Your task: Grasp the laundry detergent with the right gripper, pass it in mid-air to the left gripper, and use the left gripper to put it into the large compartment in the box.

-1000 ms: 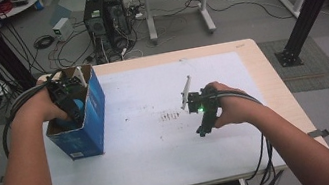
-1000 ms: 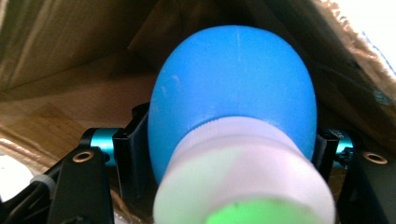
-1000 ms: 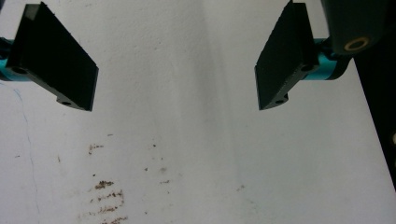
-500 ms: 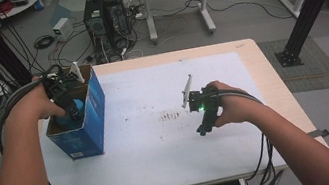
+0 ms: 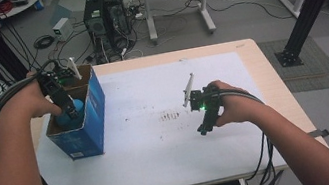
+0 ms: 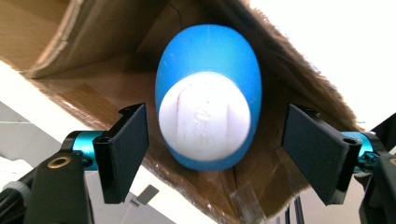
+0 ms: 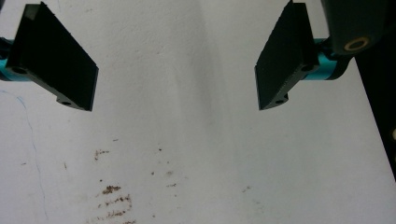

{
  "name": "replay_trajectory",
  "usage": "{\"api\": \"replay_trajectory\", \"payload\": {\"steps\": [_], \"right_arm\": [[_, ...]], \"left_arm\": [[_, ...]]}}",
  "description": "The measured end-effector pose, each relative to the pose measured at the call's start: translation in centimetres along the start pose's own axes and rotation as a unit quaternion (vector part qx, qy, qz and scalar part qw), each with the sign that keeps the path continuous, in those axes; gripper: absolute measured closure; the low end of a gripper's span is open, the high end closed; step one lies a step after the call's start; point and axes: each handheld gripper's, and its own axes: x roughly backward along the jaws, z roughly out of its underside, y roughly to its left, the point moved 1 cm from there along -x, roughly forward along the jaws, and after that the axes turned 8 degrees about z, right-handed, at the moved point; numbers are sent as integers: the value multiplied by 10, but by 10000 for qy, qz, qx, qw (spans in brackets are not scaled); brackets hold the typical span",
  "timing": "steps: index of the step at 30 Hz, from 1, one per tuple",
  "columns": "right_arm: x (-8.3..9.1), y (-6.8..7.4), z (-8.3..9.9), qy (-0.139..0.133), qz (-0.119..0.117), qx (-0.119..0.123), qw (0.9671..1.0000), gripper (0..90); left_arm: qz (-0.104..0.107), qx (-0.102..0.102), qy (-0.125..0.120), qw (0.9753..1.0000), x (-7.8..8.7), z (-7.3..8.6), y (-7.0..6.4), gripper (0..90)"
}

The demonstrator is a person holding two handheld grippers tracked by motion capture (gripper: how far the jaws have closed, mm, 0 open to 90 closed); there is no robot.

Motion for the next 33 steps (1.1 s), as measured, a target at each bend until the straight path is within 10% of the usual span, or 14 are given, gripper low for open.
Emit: {"api": "replay_trajectory", "payload": {"steps": [18,33], "right_arm": [[-1,-5,2,24,-43,-76,10000,126],[10,-10,3,124,-32,-127,9998,126]], "left_arm": [[-197,-302,-147,9992,35,1,-19,159],[-25,-949,-171,9953,43,-22,-50,88]]}}
